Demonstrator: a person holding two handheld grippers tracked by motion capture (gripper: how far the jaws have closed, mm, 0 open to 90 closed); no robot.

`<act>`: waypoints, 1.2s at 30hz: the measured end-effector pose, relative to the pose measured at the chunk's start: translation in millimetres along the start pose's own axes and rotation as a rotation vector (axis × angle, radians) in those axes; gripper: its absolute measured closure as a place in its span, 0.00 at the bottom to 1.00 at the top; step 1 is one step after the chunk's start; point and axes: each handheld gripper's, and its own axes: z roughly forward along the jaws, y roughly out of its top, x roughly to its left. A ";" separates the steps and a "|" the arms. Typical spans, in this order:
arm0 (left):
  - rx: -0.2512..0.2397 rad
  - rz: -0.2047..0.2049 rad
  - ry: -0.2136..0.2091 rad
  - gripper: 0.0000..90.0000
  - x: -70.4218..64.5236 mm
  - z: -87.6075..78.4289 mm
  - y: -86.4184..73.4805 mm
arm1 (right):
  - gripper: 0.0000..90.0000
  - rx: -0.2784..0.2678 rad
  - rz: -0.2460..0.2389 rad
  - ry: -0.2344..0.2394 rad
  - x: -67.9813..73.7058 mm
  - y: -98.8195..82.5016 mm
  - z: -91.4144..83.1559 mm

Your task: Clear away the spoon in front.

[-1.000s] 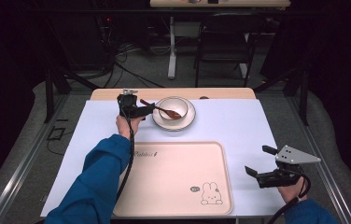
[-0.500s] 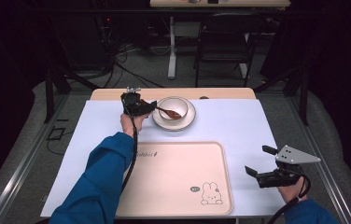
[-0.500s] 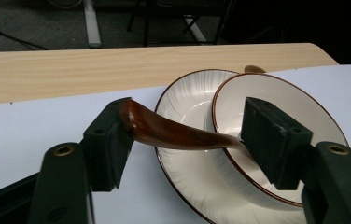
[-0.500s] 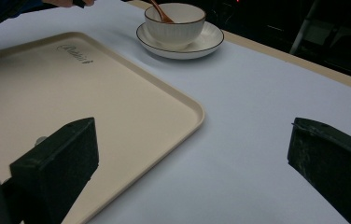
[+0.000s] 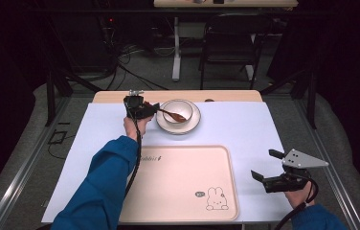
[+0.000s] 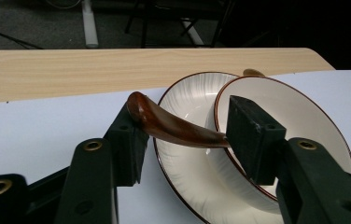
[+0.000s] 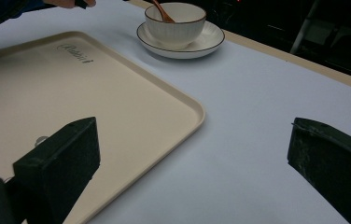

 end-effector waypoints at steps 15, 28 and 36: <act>-0.010 -0.020 -0.017 0.65 5.3 3.8 -2.6 | 0.02 0.002 0.001 0.000 0.1 0.0 0.1; -0.044 -0.003 -0.040 0.70 1.5 -0.6 -0.2 | 0.02 0.006 -0.004 0.001 -0.2 0.0 0.5; -0.075 0.010 -0.065 0.76 -4.7 -5.4 1.9 | 0.02 0.005 -0.003 0.001 0.0 0.0 0.4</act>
